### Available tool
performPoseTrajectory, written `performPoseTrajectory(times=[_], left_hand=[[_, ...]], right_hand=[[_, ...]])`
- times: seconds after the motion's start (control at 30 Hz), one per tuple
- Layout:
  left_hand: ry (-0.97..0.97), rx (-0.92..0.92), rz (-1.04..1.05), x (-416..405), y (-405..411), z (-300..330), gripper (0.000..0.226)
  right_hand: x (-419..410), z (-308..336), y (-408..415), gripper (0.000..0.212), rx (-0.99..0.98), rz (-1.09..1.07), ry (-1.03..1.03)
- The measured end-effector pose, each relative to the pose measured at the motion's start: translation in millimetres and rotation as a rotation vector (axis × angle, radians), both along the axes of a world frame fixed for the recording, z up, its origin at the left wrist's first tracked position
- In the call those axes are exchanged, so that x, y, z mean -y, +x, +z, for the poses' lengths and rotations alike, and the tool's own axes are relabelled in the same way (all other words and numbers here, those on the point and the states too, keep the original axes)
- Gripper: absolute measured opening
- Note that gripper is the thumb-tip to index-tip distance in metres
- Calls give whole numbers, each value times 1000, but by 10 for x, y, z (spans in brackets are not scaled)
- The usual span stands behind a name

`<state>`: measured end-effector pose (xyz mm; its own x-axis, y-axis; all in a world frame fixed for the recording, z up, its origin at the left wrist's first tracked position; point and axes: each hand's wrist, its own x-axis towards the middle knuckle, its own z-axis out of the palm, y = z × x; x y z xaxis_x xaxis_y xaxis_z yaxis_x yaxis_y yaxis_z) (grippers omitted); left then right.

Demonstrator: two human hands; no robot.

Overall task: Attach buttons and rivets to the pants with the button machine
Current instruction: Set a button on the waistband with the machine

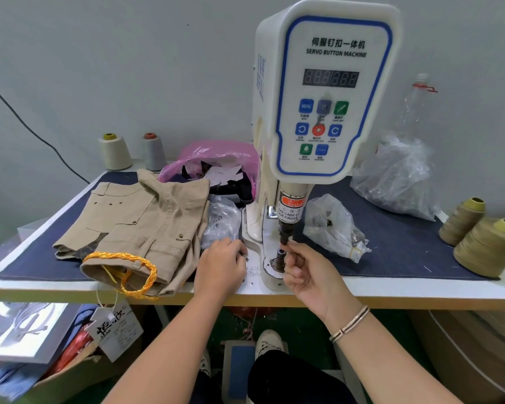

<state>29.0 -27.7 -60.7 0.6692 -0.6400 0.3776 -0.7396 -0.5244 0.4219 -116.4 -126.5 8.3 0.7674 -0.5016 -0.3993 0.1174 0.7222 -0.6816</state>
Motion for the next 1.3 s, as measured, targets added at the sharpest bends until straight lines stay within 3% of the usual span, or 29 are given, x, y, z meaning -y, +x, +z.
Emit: performPoseTrajectory(times=[0.53, 0.6, 0.67, 0.8, 0.93, 1.0, 1.1, 1.17, 1.23, 1.3], left_hand=[[-32, 14, -11, -1, 1, 1, 15], [-31, 19, -10, 0, 2, 0, 16], [-33, 23, -13, -1, 5, 2, 16], [-8, 89, -54, -12, -51, 54, 23], [-24, 324, -130, -115, -110, 285, 31], [-50, 409, -28, -325, 1, 432, 33], [281, 218, 279, -816, 329, 619, 55], [447, 44, 364, -1102, 531, 695, 50], [346, -103, 342, -1308, 673, 833, 21], [109, -166, 370, -1428, 825, 993, 10]], right_hand=[[-22, 125, -4, 12, 55, 45, 147], [-1, 108, -40, 13, 41, 77, 6], [96, 75, -72, 22, -31, 112, -267], [491, -119, -9, 29, -402, 115, -920], [736, -466, -23, 23, -465, 7, -1130], [730, -569, -68, 24, -425, 10, -1244], [680, -588, -66, 29, -409, 22, -1400], [663, -594, -64, 30, -403, 7, -1436], [655, -593, -79, 31, -388, 4, -1448], [642, -563, -96, 34, -375, 17, -1391]])
